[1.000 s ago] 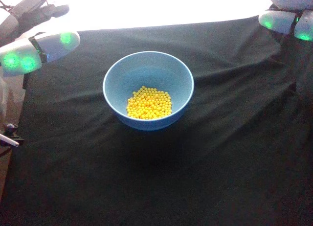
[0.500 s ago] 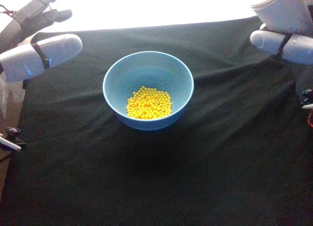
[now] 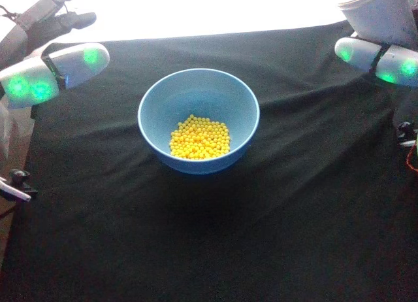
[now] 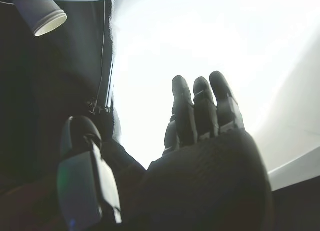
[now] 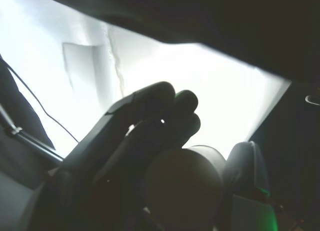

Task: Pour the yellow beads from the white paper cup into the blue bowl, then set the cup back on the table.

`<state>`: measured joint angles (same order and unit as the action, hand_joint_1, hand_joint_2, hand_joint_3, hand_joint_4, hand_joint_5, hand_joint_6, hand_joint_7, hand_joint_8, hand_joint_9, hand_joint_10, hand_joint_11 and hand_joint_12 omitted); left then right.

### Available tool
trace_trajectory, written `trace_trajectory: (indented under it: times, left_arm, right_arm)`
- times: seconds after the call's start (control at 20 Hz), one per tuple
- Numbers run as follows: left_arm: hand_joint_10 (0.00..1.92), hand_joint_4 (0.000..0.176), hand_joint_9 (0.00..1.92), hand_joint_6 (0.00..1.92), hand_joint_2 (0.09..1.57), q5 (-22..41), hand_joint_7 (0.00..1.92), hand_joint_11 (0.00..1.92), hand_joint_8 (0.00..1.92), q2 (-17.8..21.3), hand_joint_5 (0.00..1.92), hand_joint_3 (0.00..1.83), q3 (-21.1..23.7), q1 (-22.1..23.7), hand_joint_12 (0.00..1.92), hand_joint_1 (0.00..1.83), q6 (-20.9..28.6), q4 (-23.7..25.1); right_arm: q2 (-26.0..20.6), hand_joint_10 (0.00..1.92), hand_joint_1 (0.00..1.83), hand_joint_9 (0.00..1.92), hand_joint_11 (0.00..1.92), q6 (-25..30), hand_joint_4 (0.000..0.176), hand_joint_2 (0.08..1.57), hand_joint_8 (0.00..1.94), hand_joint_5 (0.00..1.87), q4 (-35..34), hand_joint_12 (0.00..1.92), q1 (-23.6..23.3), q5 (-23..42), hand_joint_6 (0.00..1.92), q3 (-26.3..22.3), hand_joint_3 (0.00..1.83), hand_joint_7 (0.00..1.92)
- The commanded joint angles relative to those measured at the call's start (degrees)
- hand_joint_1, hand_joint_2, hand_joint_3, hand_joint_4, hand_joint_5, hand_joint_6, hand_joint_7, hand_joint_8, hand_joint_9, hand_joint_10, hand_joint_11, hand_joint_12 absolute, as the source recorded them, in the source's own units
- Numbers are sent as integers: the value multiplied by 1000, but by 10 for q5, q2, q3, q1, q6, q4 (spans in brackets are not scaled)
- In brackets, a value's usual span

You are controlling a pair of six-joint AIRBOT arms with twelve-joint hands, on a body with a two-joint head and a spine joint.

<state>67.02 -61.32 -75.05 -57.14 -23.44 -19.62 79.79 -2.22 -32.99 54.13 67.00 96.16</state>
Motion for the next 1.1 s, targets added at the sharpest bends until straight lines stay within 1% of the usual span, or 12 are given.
trace_trajectory:
  times: [0.0, 0.25, 0.3, 0.45, 0.5, 0.55, 0.6, 0.65, 0.7, 0.9, 0.95, 1.05]
  left_arm:
    - [1, 0, 321, 2, 886, 69, 523, 0, 1, -2, 155, 0, -4, 3, 638, 504, 7, -2]
    - [3, 0, 326, 1, 897, 67, 520, 0, 0, -3, 142, 1, -4, 3, 624, 501, 8, -1]
    - [4, 0, 334, 1, 893, 67, 516, 0, 1, -4, 142, 0, -5, 3, 668, 501, 8, -1]
    - [3, 0, 338, 0, 911, 67, 510, 0, 0, -4, 138, 4, -5, 3, 701, 503, 8, -1]
    - [7, 12, 354, 2, 910, 67, 523, 0, 4, -4, 146, 1, -5, 3, 733, 498, 8, -1]
    - [4, 17, 349, 0, 911, 67, 523, 0, 2, -4, 142, 1, -5, 3, 714, 493, 8, -1]
    - [4, 17, 349, 0, 911, 67, 523, 0, 2, -4, 142, 1, -5, 3, 714, 493, 8, -1]
    - [3, 23, 340, 0, 910, 67, 519, 0, 0, -4, 141, 0, -5, 3, 674, 497, 8, -1]
    - [0, 37, 334, 0, 905, 67, 520, 0, 0, -4, 142, 0, -5, 3, 684, 491, 8, -1]
    - [3, 38, 349, 1, 886, 66, 533, 0, 1, -6, 151, 0, -6, 3, 740, 496, 8, -1]
    - [3, 11, 350, 0, 891, 66, 533, 0, 1, -6, 149, 1, -6, 3, 736, 501, 8, 0]
    - [4, 0, 356, 1, 890, 65, 528, 0, 1, -6, 153, 0, -6, 3, 749, 499, 8, 0]
  right_arm:
    - [-1, 317, 1274, 1356, 972, 13, 0, 1072, 771, 977, 1, 1184, -4, 71, 837, 7, 1, 1199]
    - [6, 380, 1276, 1294, 844, 28, 0, 1054, 711, 1035, 7, 1245, -4, 67, 746, 17, 0, 1230]
    - [6, 321, 1277, 1274, 875, 28, 0, 1051, 689, 1029, 8, 1126, -4, 67, 753, 17, 0, 1240]
    - [6, 171, 1258, 1234, 861, 29, 0, 1055, 708, 1033, 12, 1126, -4, 65, 799, 18, 0, 1202]
    - [6, 83, 1255, 1217, 849, 29, 0, 1048, 699, 1065, 13, 1124, -4, 64, 758, 18, 1, 1200]
    - [6, 50, 1185, 1178, 776, 29, 0, 1052, 311, 1093, 14, 1162, -4, 63, 768, 19, 0, 1083]
    - [6, 50, 1185, 1178, 776, 29, 0, 1052, 311, 1093, 15, 1162, -4, 62, 768, 19, 0, 1083]
    - [6, 25, 1181, 1141, 731, 29, 0, 985, 128, 908, 15, 1173, -4, 62, 312, 19, 0, 1080]
    - [6, 1, 1145, 1086, 716, 30, 0, 925, 15, 781, 16, 1087, -4, 62, 40, 19, 0, 1057]
    - [6, 11, 1094, 1102, 731, 32, 4, 898, 0, 626, 18, 1021, -4, 61, 0, 20, 1, 1025]
    - [6, 9, 1092, 1099, 731, 32, 2, 890, 0, 626, 19, 1015, -4, 60, 0, 20, 0, 1010]
    - [6, 14, 1105, 1127, 772, 32, 0, 903, 2, 603, 20, 950, -4, 58, 0, 21, 3, 1021]
